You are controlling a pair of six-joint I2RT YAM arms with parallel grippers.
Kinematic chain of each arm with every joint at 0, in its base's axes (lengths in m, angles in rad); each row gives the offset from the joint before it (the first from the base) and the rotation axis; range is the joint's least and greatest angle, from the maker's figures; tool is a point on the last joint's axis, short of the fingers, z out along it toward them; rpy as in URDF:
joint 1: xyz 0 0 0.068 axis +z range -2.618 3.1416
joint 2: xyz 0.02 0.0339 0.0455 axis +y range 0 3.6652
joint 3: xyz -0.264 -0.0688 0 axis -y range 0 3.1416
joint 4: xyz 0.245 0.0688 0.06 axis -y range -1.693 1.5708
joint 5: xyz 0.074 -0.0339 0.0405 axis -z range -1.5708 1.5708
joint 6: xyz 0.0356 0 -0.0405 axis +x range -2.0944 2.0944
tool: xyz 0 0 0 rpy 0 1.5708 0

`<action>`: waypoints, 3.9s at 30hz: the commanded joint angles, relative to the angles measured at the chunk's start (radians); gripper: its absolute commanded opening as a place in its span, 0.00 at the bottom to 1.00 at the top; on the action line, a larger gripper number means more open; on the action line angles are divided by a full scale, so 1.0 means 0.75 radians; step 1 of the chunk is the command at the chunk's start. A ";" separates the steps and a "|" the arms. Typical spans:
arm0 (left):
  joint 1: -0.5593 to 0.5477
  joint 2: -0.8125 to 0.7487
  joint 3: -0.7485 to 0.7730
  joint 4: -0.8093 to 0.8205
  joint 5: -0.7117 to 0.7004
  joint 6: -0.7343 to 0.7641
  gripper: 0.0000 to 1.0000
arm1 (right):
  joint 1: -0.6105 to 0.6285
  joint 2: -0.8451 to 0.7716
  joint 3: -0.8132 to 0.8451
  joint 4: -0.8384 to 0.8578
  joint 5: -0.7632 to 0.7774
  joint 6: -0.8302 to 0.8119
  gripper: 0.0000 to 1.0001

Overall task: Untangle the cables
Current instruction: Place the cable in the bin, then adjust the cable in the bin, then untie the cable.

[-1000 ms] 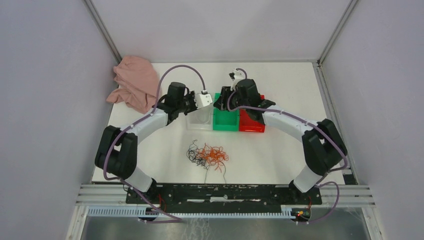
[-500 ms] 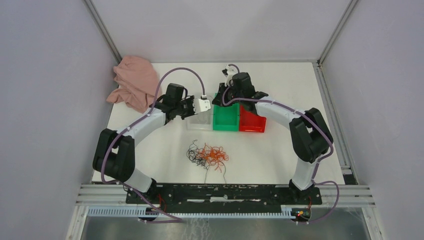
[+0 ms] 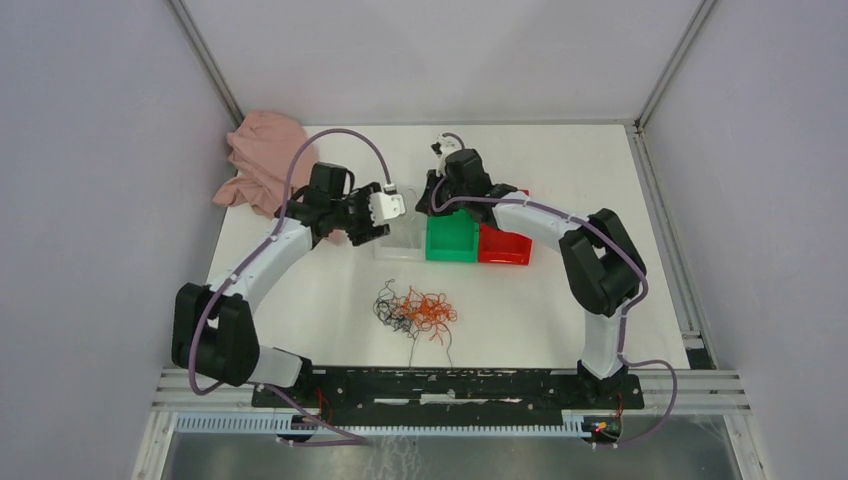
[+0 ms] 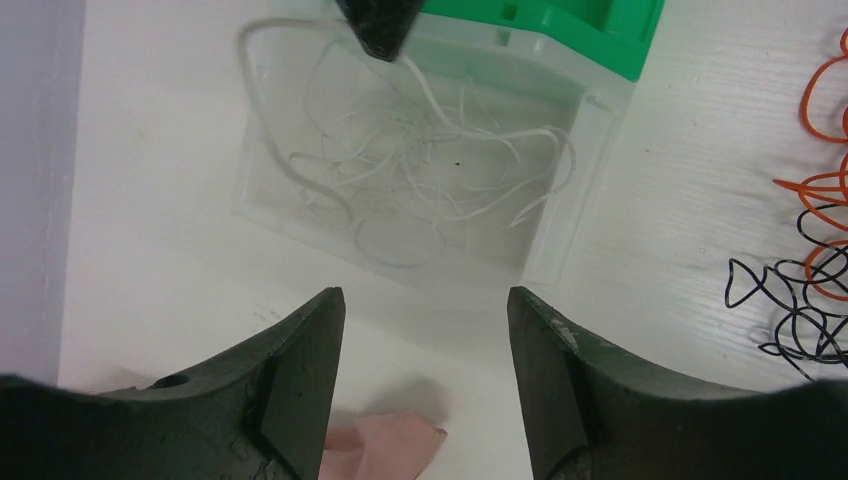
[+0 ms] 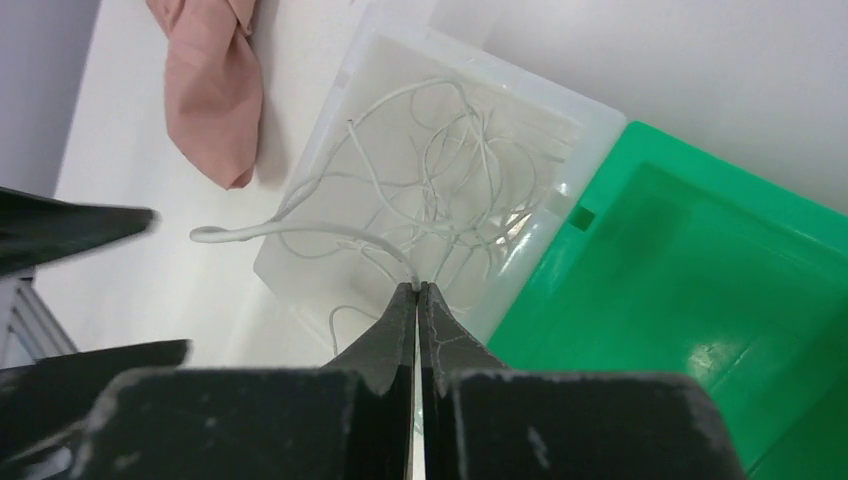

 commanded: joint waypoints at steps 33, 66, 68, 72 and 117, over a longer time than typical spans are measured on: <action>0.474 -0.230 0.305 -0.051 0.315 -0.511 0.74 | 0.332 0.149 0.695 -0.750 0.871 -0.264 0.35; 0.475 -0.240 0.261 -0.122 0.378 -0.479 0.75 | 0.210 0.396 0.633 -0.603 0.531 -0.198 0.04; 0.475 -0.246 0.256 -0.140 0.389 -0.458 0.76 | 0.211 0.365 0.636 -0.601 0.506 -0.212 0.08; 0.475 -0.258 0.280 -0.327 0.457 -0.271 0.82 | 0.219 0.171 0.515 -0.484 0.503 -0.235 0.24; 0.112 -0.347 0.016 -0.647 0.337 -0.058 0.81 | 0.399 -0.933 -0.985 -0.098 0.086 0.131 0.51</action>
